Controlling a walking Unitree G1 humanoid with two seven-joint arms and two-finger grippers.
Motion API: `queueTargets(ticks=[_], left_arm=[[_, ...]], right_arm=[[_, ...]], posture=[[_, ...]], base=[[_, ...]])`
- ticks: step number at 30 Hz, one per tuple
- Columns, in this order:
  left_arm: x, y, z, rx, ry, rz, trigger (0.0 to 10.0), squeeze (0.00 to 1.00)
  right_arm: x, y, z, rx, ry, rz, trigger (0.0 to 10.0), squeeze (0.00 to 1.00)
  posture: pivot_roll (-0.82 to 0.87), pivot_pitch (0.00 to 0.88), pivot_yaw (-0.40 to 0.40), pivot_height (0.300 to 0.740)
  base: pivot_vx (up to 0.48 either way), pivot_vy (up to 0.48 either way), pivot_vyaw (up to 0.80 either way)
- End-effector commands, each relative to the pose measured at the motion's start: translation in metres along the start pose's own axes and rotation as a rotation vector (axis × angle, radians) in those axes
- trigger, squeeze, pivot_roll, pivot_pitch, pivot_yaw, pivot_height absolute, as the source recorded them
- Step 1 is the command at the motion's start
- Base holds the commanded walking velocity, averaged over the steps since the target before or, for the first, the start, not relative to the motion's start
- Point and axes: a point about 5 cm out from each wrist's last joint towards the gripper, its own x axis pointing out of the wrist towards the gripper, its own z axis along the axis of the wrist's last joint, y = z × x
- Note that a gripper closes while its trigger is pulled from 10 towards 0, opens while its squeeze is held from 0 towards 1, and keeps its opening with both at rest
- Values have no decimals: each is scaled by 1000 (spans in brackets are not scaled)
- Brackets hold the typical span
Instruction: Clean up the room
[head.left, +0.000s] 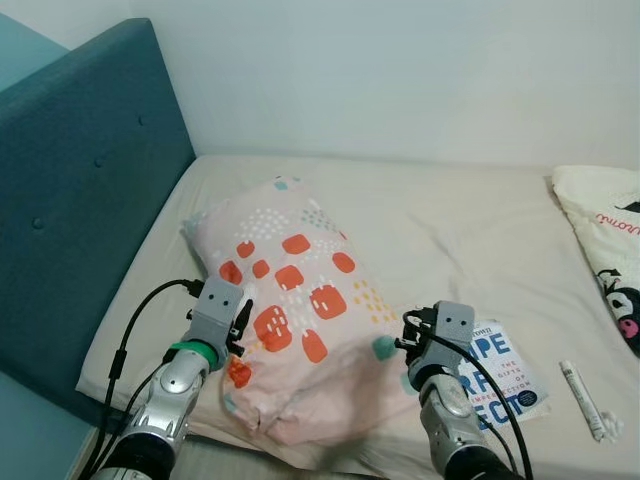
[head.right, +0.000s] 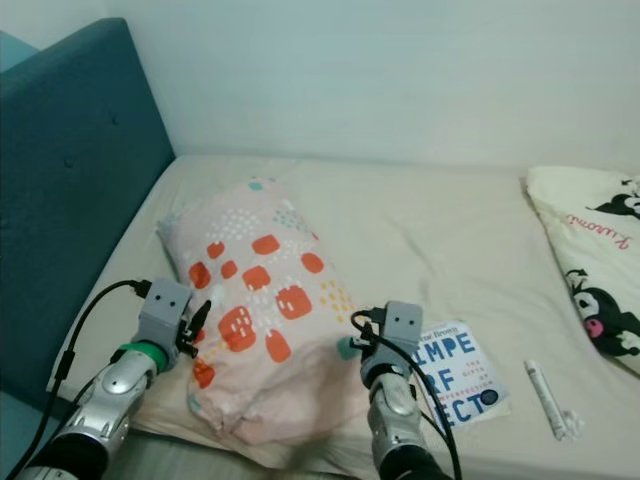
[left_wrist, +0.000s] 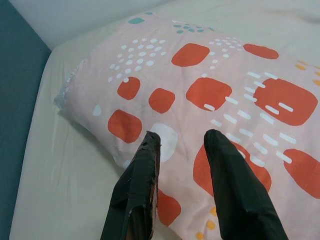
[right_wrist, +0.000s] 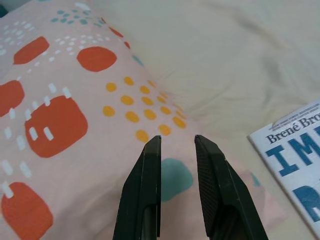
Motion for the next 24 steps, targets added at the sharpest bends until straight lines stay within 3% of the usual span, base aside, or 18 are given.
queueTargets(ticks=[1,24], left_arm=[[-4,13,-6,-50,20,88,10000,0],[-10,16,-15,-50,52,122,10000,0]], right_arm=[[-2,2,-5,19,15,7,10000,0],[-4,5,-8,23,33,23,10000,0]], posture=[[54,0,130,711],[58,0,133,621]], base=[[0,0,0],[0,0,0]])
